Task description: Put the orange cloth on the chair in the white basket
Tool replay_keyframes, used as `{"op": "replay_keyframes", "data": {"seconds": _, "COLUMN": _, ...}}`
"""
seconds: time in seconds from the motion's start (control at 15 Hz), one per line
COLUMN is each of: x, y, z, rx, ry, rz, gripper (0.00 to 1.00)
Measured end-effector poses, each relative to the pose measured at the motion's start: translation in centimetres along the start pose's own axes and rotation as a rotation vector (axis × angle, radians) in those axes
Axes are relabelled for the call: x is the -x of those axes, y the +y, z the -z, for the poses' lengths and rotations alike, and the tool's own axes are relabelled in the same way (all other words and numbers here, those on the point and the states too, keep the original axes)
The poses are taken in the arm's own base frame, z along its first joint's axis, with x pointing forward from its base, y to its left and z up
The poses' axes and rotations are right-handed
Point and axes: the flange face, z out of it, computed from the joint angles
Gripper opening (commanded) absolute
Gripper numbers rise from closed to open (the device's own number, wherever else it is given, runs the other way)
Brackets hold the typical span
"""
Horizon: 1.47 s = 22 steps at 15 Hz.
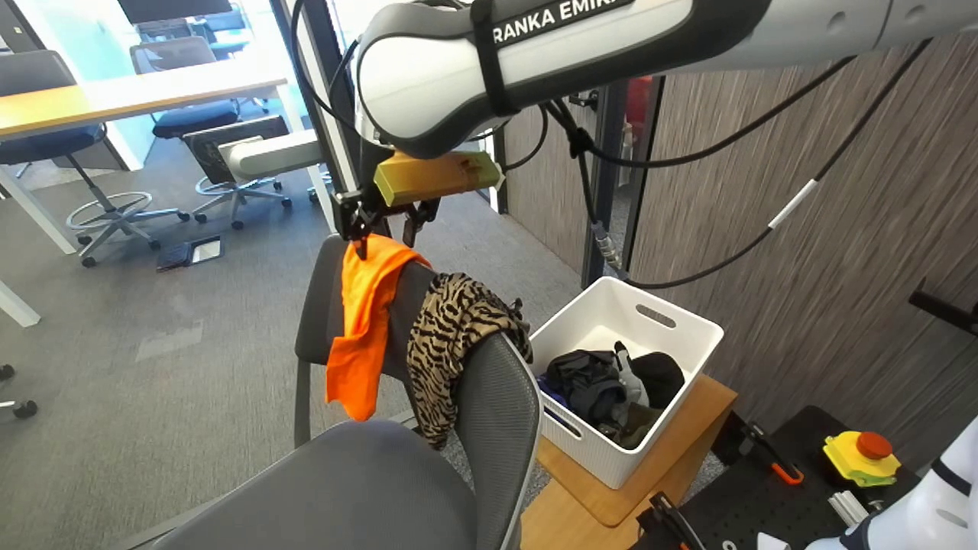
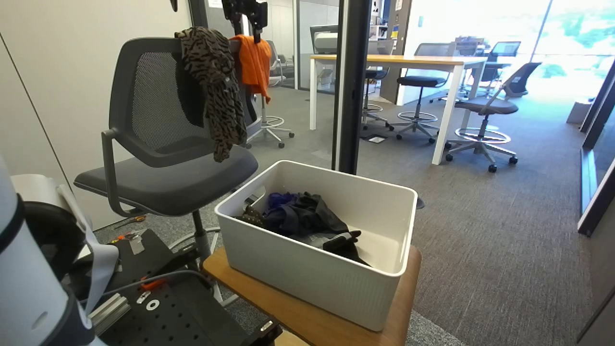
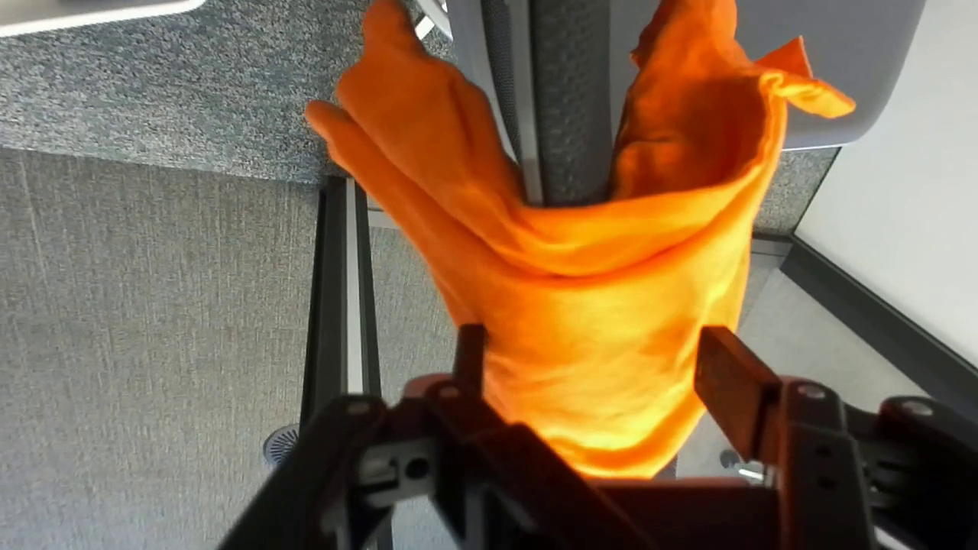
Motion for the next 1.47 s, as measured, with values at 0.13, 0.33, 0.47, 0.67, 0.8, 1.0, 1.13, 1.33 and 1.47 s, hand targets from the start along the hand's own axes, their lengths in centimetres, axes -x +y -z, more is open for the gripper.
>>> {"op": "replay_keyframes", "data": {"seconds": 0.13, "x": -0.4, "y": 0.0, "z": -0.1, "rx": 0.004, "ry": -0.017, "rz": -0.002, "gripper": 0.28}}
{"op": "replay_keyframes", "data": {"seconds": 0.33, "x": -0.8, "y": 0.0, "z": -0.1, "rx": 0.010, "ry": -0.037, "rz": -0.005, "gripper": 0.10}}
{"op": "replay_keyframes", "data": {"seconds": 0.47, "x": -0.9, "y": 0.0, "z": 0.1, "rx": 0.012, "ry": -0.043, "rz": -0.005, "gripper": 0.14}}
{"op": "replay_keyframes", "data": {"seconds": 0.67, "x": -0.9, "y": 0.0, "z": 0.3, "rx": 0.016, "ry": -0.052, "rz": -0.005, "gripper": 0.14}}
{"op": "replay_keyframes", "data": {"seconds": 0.8, "x": -0.9, "y": 0.1, "z": 0.3, "rx": 0.019, "ry": -0.055, "rz": -0.007, "gripper": 0.15}}
{"op": "replay_keyframes", "data": {"seconds": 1.0, "x": -1.1, "y": 0.5, "z": 1.3, "rx": 0.021, "ry": -0.038, "rz": -0.042, "gripper": 0.05}}
{"op": "replay_keyframes", "data": {"seconds": 1.13, "x": -1.4, "y": 1.2, "z": 3.0, "rx": 0.024, "ry": -0.008, "rz": -0.096, "gripper": 0.09}}
{"op": "replay_keyframes", "data": {"seconds": 1.33, "x": -1.7, "y": 2.6, "z": 6.1, "rx": 0.027, "ry": 0.044, "rz": -0.181, "gripper": 0.10}}
{"op": "replay_keyframes", "data": {"seconds": 1.47, "x": -1.8, "y": 3.9, "z": 8.1, "rx": 0.031, "ry": 0.076, "rz": -0.235, "gripper": 0.11}}
